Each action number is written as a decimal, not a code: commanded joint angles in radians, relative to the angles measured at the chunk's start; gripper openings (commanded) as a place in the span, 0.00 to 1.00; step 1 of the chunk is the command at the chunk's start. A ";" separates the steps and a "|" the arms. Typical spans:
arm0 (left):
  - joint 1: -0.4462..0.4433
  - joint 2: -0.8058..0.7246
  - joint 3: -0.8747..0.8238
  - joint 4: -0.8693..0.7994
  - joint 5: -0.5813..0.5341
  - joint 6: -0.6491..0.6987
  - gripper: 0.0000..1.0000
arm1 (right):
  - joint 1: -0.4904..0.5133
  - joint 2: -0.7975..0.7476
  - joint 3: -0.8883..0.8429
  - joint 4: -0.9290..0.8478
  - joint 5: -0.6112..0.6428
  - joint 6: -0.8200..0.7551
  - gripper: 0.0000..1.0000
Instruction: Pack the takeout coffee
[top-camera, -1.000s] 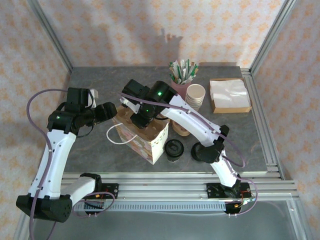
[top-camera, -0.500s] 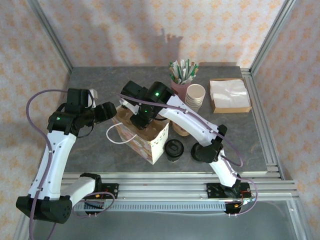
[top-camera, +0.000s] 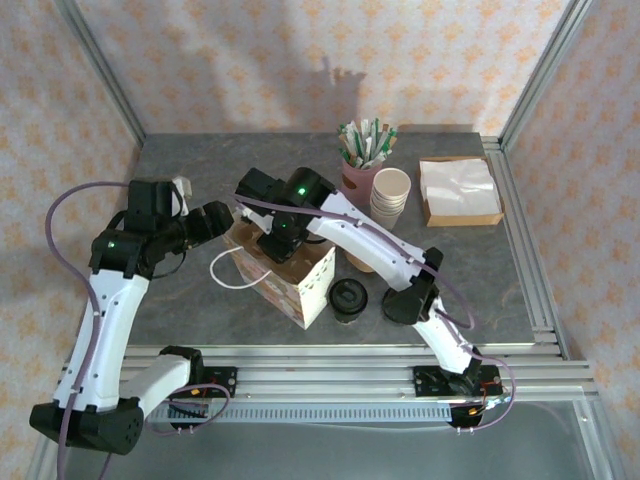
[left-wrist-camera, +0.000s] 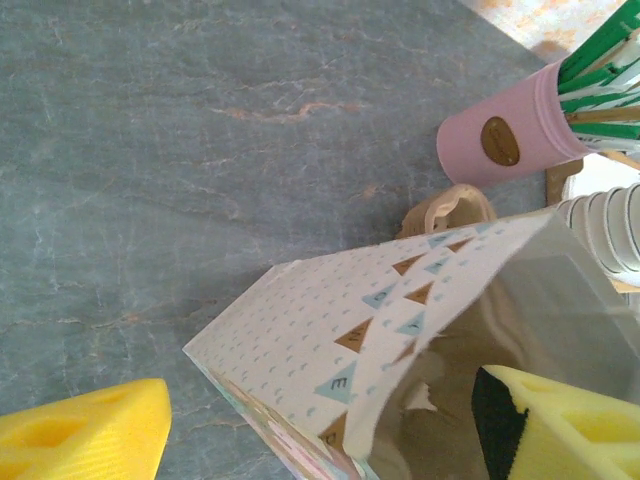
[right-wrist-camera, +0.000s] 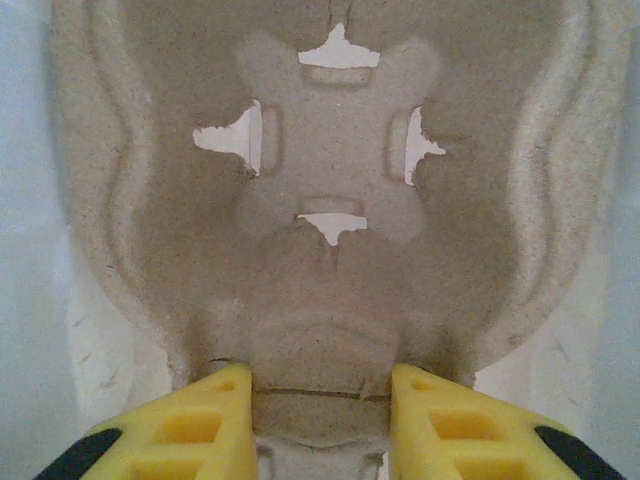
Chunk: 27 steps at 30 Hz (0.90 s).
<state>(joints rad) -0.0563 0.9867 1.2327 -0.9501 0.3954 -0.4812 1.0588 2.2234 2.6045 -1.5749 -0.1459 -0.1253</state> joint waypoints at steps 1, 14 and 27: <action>0.007 -0.031 -0.010 0.033 0.016 -0.025 0.81 | 0.002 0.013 -0.003 -0.021 0.008 0.019 0.31; 0.007 -0.089 0.016 0.000 -0.160 -0.113 0.81 | 0.002 0.054 -0.006 -0.035 0.013 0.044 0.31; 0.008 -0.088 -0.005 0.005 -0.176 -0.137 0.79 | 0.007 0.064 -0.016 -0.061 0.033 0.100 0.31</action>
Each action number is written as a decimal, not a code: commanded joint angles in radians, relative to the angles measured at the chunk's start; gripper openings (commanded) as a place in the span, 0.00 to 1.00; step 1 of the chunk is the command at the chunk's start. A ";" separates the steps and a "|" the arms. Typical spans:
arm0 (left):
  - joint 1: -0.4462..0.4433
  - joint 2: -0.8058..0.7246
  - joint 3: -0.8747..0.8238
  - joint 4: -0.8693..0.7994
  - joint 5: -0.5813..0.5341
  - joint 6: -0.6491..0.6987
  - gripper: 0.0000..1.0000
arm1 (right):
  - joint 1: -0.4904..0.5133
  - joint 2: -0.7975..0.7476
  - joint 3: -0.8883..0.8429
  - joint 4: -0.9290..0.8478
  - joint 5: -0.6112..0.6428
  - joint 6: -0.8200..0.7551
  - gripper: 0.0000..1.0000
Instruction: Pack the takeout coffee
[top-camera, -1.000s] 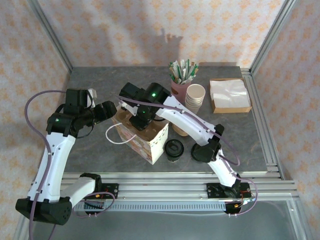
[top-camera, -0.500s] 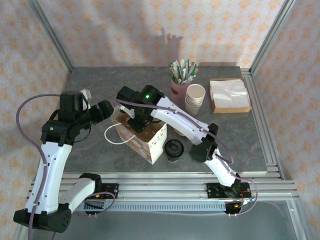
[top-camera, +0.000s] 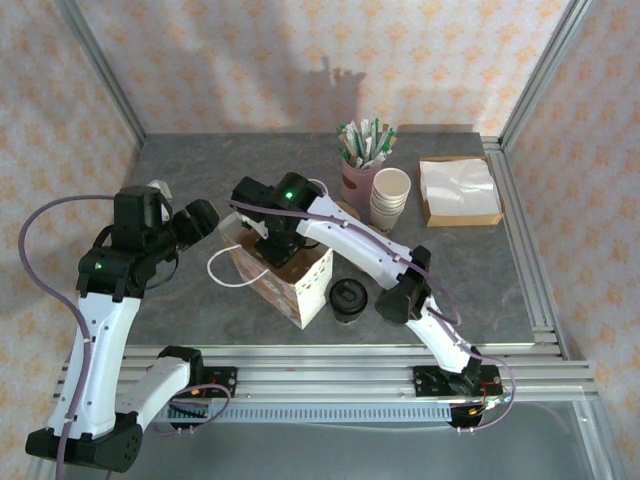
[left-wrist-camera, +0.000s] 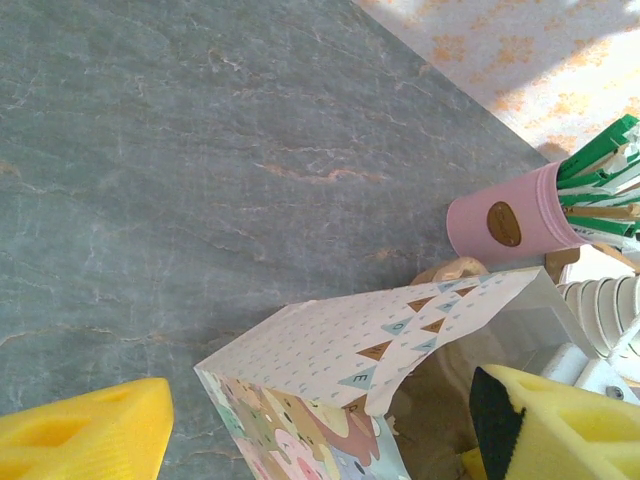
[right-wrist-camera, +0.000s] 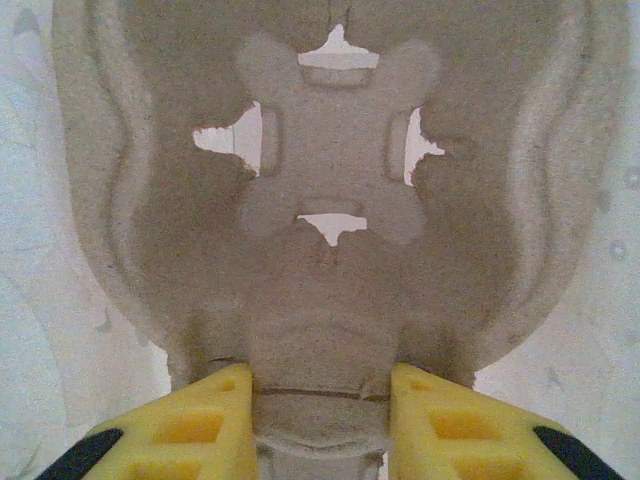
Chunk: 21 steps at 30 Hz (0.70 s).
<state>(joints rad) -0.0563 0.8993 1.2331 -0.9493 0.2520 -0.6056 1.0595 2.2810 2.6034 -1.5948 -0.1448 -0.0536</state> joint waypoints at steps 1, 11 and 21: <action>0.007 0.000 -0.007 0.006 -0.032 -0.013 0.79 | 0.005 0.008 -0.020 -0.040 0.029 0.030 0.31; 0.007 0.004 -0.021 0.011 -0.007 -0.002 0.79 | 0.006 0.040 -0.031 -0.035 0.010 0.034 0.31; 0.007 0.010 -0.029 0.014 0.005 0.001 0.79 | -0.001 0.063 -0.058 -0.001 -0.026 0.032 0.31</action>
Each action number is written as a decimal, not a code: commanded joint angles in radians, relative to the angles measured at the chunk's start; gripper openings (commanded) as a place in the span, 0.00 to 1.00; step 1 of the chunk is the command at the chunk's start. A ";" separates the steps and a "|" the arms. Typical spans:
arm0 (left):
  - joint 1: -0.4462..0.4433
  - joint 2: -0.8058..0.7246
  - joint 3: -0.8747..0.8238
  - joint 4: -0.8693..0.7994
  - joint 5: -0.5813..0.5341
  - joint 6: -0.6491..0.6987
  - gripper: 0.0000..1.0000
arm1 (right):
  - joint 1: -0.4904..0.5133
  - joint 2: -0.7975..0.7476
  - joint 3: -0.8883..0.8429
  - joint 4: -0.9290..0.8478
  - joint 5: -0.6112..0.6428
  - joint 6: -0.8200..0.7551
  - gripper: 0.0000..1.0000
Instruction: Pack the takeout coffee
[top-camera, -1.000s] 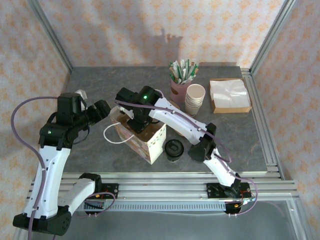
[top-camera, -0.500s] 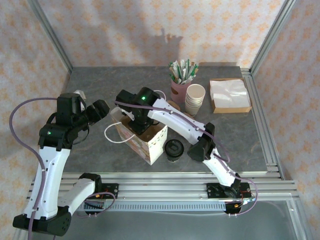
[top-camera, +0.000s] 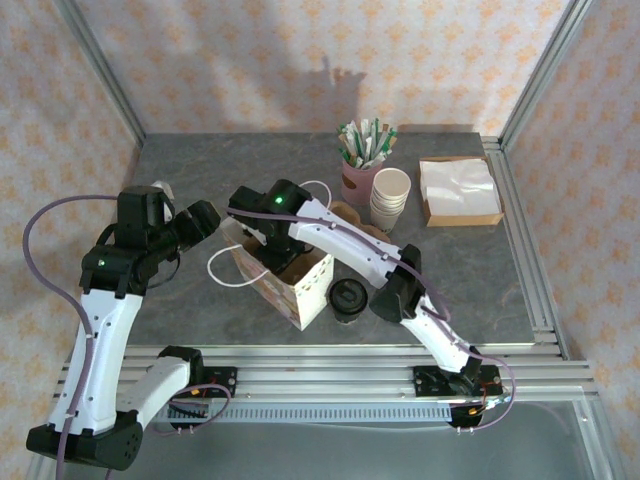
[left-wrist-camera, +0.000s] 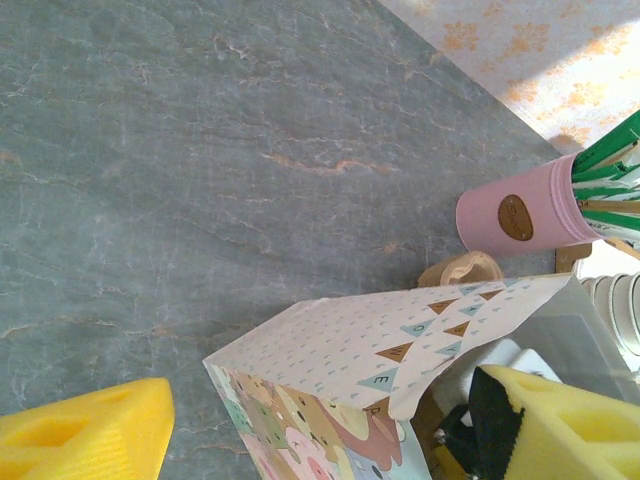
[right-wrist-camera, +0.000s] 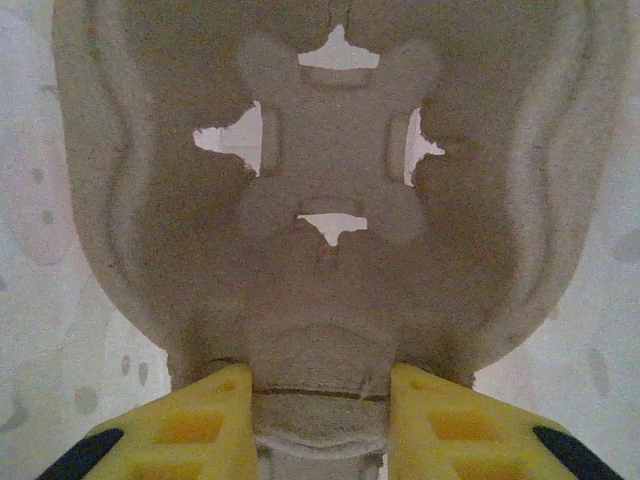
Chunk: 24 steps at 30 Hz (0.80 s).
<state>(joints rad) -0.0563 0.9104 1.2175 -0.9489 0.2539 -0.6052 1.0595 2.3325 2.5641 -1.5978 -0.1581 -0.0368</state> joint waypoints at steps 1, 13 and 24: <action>0.007 -0.001 -0.015 0.015 0.006 0.001 0.79 | -0.004 0.011 -0.028 0.010 -0.022 0.015 0.30; 0.007 0.005 -0.032 0.030 0.034 0.001 0.79 | -0.030 0.004 -0.130 0.088 -0.043 0.027 0.28; 0.007 0.012 -0.038 0.040 0.059 -0.003 0.79 | -0.042 -0.039 -0.247 0.166 -0.065 0.042 0.28</action>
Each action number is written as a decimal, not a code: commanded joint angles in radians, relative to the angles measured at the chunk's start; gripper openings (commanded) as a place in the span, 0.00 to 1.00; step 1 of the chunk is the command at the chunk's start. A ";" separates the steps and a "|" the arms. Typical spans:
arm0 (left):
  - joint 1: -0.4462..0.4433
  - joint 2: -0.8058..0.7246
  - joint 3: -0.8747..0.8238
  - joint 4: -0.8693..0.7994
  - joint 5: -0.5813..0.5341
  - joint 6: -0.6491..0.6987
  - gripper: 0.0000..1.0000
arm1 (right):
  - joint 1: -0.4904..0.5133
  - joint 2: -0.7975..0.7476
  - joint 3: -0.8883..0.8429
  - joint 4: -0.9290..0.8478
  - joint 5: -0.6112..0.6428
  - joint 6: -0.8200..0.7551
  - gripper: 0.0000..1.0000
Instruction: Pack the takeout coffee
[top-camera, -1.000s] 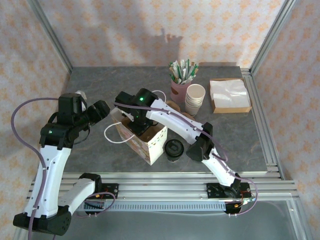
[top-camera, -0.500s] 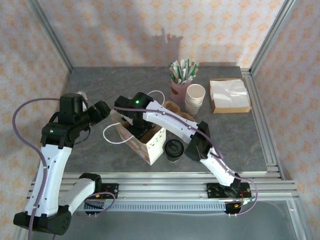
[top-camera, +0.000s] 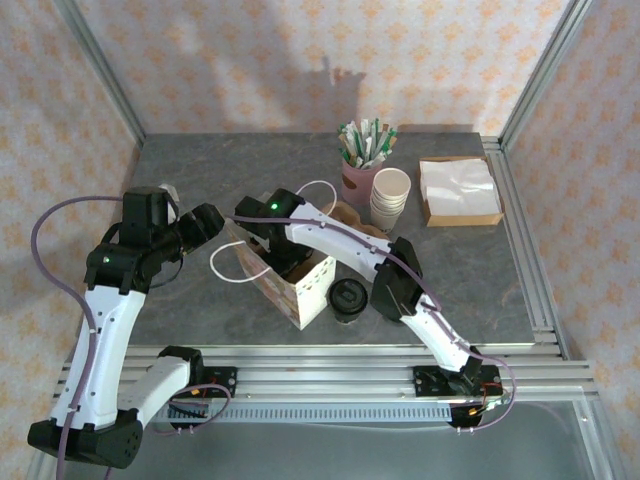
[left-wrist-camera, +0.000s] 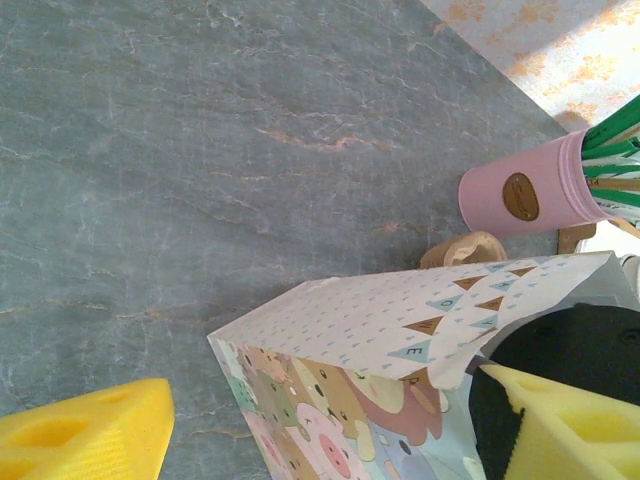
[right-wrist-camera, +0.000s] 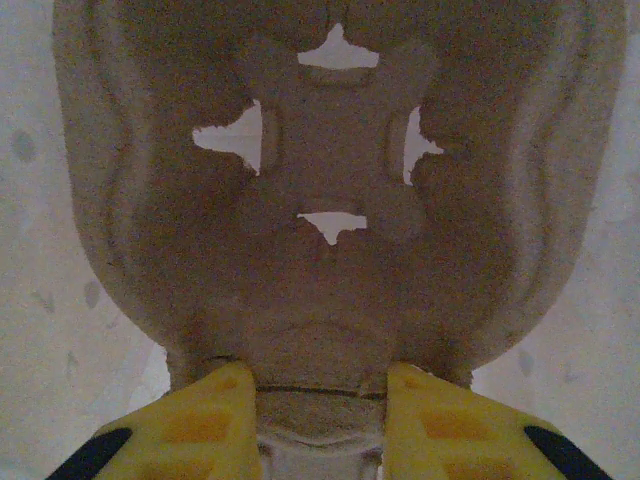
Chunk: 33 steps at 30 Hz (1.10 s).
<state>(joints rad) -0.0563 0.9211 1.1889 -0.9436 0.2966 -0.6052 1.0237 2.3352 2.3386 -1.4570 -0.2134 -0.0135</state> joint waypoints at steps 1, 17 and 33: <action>0.009 0.002 -0.008 0.036 0.019 -0.002 0.79 | -0.007 -0.045 -0.031 0.034 -0.015 0.019 0.28; 0.008 0.005 -0.003 0.036 0.018 -0.010 0.79 | -0.015 -0.039 -0.139 0.117 -0.049 0.023 0.28; 0.007 0.005 -0.004 0.034 0.018 -0.012 0.79 | -0.019 -0.001 -0.258 0.214 -0.091 0.032 0.28</action>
<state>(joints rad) -0.0563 0.9257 1.1881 -0.9283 0.3073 -0.6056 1.0088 2.3348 2.1078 -1.2774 -0.2932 0.0013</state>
